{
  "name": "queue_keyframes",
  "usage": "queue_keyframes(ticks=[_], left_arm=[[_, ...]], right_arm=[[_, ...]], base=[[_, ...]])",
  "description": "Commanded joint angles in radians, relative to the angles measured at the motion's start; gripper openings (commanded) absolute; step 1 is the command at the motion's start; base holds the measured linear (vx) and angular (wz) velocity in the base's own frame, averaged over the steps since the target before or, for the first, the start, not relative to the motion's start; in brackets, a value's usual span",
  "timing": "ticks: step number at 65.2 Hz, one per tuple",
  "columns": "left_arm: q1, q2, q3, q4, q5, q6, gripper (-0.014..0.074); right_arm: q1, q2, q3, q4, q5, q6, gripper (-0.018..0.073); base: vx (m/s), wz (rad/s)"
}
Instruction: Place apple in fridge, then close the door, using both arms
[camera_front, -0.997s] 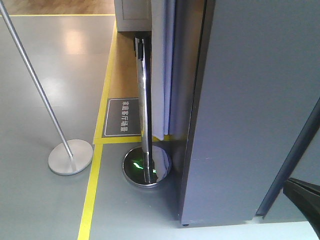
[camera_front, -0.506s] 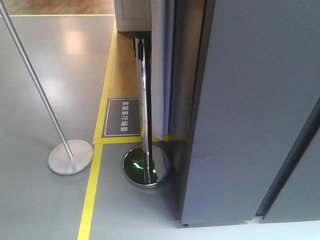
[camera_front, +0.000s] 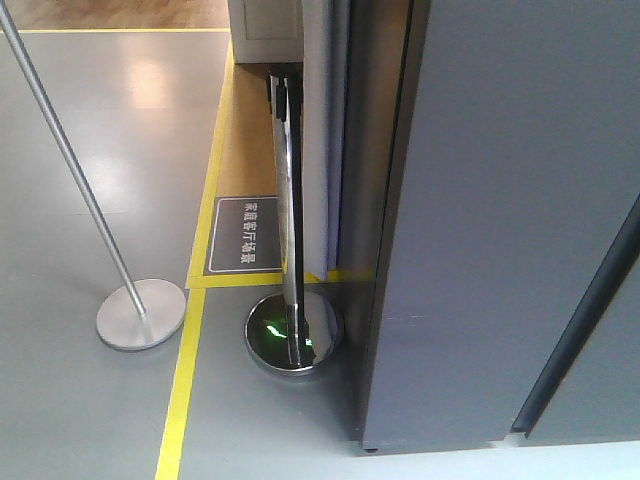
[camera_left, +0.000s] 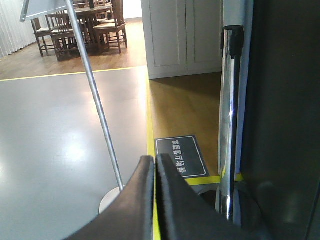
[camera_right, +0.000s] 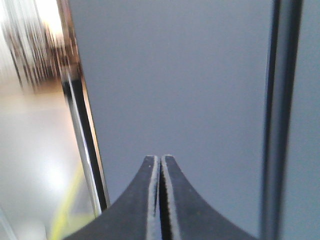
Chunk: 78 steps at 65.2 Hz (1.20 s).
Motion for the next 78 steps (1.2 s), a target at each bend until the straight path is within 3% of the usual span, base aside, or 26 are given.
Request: queue_keyframes(ticks=[1, 78], left_arm=[[0.001, -0.016, 0.015, -0.011, -0.084, -0.001, -0.0008], [0.001, -0.015, 0.015, -0.011, -0.084, -0.001, -0.0008]], right_arm=[[-0.002, -0.009, 0.015, -0.026, -0.146, 0.042, -0.0002], [-0.003, -0.010, 0.016, -0.037, -0.159, 0.004, -0.0002]], base=[[0.00, 0.00], [0.00, 0.00]])
